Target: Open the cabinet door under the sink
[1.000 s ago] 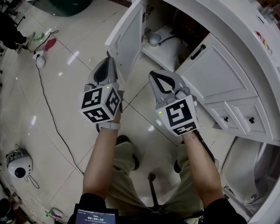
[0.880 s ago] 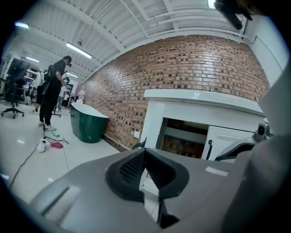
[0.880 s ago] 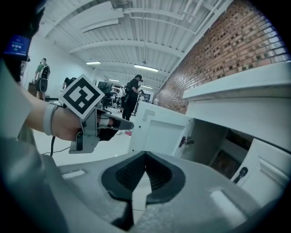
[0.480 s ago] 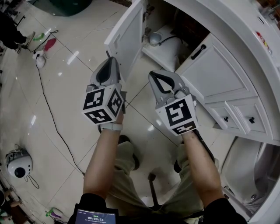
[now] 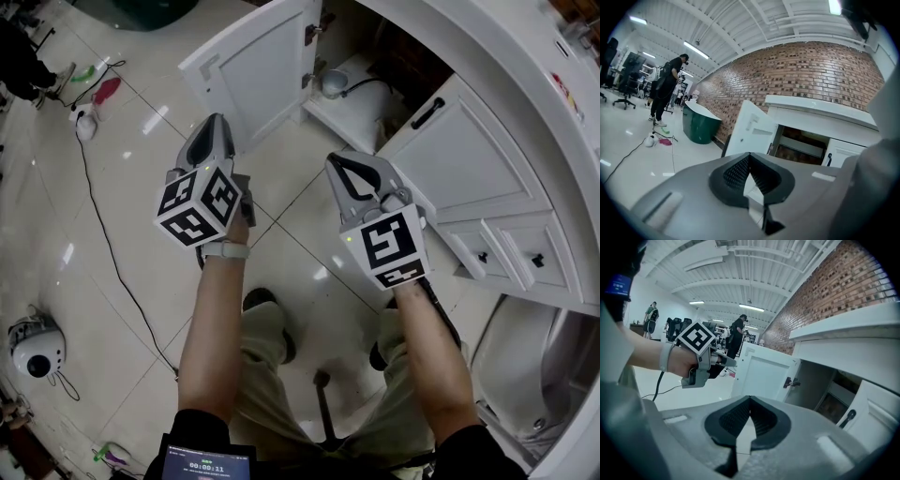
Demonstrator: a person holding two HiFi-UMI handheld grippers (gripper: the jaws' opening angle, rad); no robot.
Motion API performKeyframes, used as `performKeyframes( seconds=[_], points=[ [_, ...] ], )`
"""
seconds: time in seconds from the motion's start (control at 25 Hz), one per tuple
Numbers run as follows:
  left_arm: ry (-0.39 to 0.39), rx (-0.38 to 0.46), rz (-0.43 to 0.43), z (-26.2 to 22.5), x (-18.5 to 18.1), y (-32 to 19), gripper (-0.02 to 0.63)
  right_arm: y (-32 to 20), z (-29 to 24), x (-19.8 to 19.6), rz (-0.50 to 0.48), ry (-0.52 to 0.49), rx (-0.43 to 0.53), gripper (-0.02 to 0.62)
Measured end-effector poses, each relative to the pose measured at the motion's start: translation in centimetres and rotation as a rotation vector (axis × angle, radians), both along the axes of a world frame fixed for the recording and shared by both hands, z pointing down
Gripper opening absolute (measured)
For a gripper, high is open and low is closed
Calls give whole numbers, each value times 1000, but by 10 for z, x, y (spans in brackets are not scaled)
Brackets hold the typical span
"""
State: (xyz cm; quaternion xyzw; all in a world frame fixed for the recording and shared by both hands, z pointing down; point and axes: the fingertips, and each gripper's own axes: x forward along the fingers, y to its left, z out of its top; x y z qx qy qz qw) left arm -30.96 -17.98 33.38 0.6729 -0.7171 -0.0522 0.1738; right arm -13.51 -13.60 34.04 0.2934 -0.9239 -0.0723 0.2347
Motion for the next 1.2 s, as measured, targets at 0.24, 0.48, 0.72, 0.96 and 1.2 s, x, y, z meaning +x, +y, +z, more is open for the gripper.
performKeyframes(
  seconds=[0.24, 0.48, 0.72, 0.96, 1.2],
  points=[
    [-23, 4, 18, -7, 8, 6, 15, 5, -3, 4, 10, -24, -15, -8],
    [-92, 27, 108, -22, 46, 20, 15, 20, -9, 19, 21, -26, -12, -8],
    [-161, 80, 234, -43, 110, 55, 15, 47, -30, 47, 65, -119, -41, -9],
    [-157, 110, 285, -54, 154, 96, 15, 89, -35, 75, 75, -137, -33, -9],
    [-157, 122, 391, -61, 213, 134, 15, 124, -43, 107, 111, -193, -44, -8]
  ],
)
